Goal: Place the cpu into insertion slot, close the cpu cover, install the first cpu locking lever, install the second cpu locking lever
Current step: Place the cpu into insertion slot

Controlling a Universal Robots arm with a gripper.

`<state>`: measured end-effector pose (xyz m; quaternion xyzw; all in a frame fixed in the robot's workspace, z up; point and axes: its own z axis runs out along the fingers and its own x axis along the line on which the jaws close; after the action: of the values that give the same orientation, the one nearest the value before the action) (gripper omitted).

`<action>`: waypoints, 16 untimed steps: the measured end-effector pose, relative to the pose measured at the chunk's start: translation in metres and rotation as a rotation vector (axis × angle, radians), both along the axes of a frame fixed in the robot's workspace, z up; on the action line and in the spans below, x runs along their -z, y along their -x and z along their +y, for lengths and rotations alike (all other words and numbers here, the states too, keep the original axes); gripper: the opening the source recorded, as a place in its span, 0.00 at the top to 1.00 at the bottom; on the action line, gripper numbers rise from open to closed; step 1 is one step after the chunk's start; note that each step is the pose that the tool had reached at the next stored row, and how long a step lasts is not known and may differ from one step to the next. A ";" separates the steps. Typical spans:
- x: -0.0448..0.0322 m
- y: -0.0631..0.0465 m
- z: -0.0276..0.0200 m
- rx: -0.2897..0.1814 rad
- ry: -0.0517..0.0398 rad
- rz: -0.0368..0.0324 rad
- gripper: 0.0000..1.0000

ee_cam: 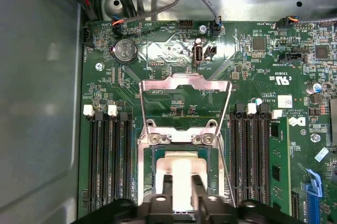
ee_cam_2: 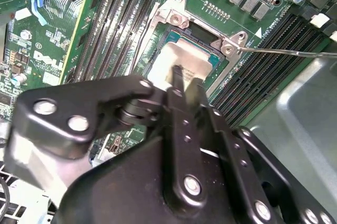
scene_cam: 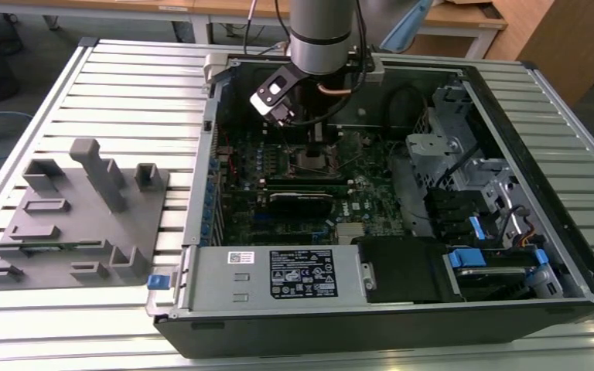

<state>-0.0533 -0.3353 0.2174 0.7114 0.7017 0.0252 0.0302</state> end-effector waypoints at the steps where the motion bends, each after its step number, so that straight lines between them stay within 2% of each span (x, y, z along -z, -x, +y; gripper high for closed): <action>1: 0.0000 0.000 0.0000 0.000 0.0000 0.0000 0.76; 2: 0.0000 0.000 0.0000 0.000 -0.0001 0.0000 0.82; 3: -0.0001 0.000 0.0000 0.000 0.0000 0.0000 0.82; 4: -0.0001 0.000 0.0000 0.000 0.0000 0.0000 0.88; 5: -0.0001 0.000 0.0000 0.000 0.0000 0.0000 0.89; 10: -0.0002 0.000 0.0000 0.000 -0.0001 0.0013 0.89; 11: -0.0002 0.000 0.0000 0.000 -0.0005 0.0137 0.89; 13: 0.0001 -0.001 0.0000 0.000 -0.0018 0.0493 0.89; 14: 0.0001 -0.001 0.0000 0.000 -0.0022 0.0602 0.89; 16: 0.0000 -0.001 0.0000 0.000 -0.0023 0.0654 0.89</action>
<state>-0.0524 -0.3353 0.2174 0.7119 0.7023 0.0028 0.0064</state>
